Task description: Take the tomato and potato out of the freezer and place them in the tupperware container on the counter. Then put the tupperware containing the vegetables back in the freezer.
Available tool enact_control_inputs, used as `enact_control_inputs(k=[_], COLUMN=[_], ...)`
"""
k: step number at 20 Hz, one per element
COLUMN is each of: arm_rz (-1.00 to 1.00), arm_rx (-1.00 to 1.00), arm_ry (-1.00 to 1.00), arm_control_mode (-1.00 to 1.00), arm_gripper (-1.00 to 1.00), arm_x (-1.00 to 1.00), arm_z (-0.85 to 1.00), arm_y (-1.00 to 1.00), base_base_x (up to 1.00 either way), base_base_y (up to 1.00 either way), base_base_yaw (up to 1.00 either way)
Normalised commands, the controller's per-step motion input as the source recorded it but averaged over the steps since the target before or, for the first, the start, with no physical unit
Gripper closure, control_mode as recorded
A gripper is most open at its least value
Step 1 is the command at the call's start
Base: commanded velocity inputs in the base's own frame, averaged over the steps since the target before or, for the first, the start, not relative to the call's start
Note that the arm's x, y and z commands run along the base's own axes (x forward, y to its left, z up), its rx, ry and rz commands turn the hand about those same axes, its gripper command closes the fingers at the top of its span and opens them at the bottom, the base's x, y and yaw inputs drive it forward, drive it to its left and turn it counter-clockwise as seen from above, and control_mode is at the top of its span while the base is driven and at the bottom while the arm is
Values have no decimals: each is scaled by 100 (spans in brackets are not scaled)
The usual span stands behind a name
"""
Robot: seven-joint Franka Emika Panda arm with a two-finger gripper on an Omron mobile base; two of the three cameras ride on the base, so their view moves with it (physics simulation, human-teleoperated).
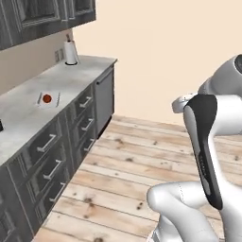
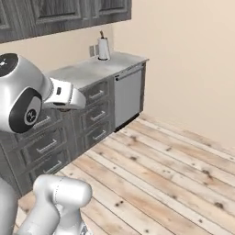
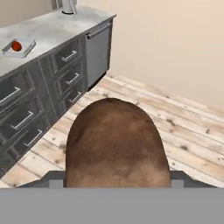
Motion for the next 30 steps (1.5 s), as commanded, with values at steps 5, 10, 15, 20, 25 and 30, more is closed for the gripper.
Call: enact_control_inputs(k=[5,10,15,20,25,30], arm_rz=[0,0,0,0,0,0], arm_rx=[0,0,0,0,0,0], arm_ry=[0,0,0,0,0,0], arm_control_mode=[100,100,100,100,100,100], arm_gripper=[100,100,100,100,100,100], arm_x=[0,0,0,0,0,0], arm_z=[0,0,0,0,0,0], arm_y=[0,0,0,0,0,0], base_base_x=[100,100,100,100,66,47], base_base_y=[0,0,-3,-46,-99,-56], base_base_yaw=[70,69,67,53,35,26])
